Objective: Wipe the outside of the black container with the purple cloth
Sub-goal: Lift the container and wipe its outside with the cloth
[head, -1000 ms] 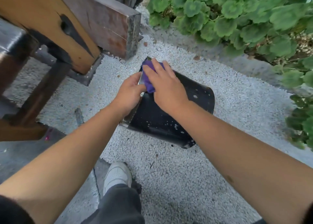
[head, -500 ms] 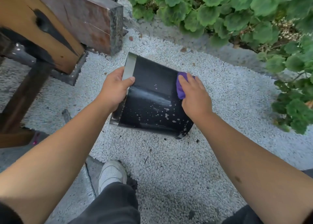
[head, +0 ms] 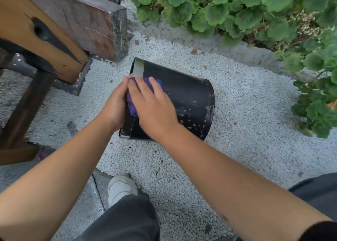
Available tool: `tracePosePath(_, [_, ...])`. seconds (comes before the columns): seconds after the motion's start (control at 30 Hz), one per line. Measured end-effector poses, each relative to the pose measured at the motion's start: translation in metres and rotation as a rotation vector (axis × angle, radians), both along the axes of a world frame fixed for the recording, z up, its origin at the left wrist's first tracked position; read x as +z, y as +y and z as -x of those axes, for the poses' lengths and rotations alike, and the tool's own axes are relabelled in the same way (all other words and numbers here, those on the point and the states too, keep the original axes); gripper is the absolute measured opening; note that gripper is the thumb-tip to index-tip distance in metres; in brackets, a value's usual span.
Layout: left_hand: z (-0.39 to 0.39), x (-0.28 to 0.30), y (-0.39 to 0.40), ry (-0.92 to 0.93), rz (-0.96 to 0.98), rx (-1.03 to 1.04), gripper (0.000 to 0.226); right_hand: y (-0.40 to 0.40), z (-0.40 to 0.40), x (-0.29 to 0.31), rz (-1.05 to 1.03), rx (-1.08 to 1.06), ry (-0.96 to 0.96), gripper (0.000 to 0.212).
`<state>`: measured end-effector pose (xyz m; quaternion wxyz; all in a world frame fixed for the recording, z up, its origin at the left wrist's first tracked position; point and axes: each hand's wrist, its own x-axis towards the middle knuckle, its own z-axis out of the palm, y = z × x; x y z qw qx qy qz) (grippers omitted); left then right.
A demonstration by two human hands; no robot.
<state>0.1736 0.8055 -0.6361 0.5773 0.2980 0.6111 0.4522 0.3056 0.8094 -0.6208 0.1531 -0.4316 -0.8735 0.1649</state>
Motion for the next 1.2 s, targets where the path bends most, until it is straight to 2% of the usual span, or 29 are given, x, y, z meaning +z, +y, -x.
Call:
tracePosePath(0.07, [0.000,-0.004,0.000,-0.004,-0.004,0.007,0.052,-0.004,0.005,-0.007,0.054,-0.043,-0.037,0.065])
tracePosePath(0.2, [0.003,-0.010,0.002,0.036,-0.068,0.050,0.050,0.008,-0.018,-0.030,0.006,-0.036,-0.055,0.065])
tracePosePath(0.33, [0.010,-0.020,-0.001,0.048,0.009,0.122,0.045,0.029,-0.068,-0.053,0.150,-0.246,-0.086,0.088])
tracePosePath(0.47, [0.007,-0.015,0.000,0.020,-0.053,0.119,0.033,0.050,-0.090,-0.065,0.228,-0.356,-0.052,0.084])
tracePosePath(0.53, [0.011,-0.017,-0.007,0.075,-0.082,0.062,0.040,0.053,-0.091,-0.067,0.235,-0.348,-0.053,0.082])
tracePosePath(0.63, [0.015,-0.025,-0.022,0.126,-0.111,-0.157,0.062,0.057,-0.092,-0.069,0.254,-0.365,-0.054,0.081])
tracePosePath(0.73, [0.007,-0.026,-0.019,0.174,-0.078,-0.092,0.075,0.071,-0.086,-0.061,0.259,-0.359,-0.043,0.073])
tracePosePath(0.8, [0.002,-0.021,-0.011,0.195,-0.043,-0.053,0.081,0.078,-0.082,-0.054,0.254,-0.398,0.032,0.065])
tracePosePath(0.93, [-0.001,-0.014,-0.002,0.136,-0.062,-0.071,0.070,0.075,-0.066,-0.037,0.379,-0.572,0.298,0.081])
tracePosePath(1.07, [-0.015,-0.006,0.004,0.063,-0.138,-0.051,0.057,0.032,-0.021,-0.013,0.161,-0.326,0.286,0.084])
tracePosePath(1.2, [-0.021,-0.001,0.006,0.014,-0.127,-0.006,0.061,0.004,0.005,-0.018,0.051,-0.166,0.101,0.086])
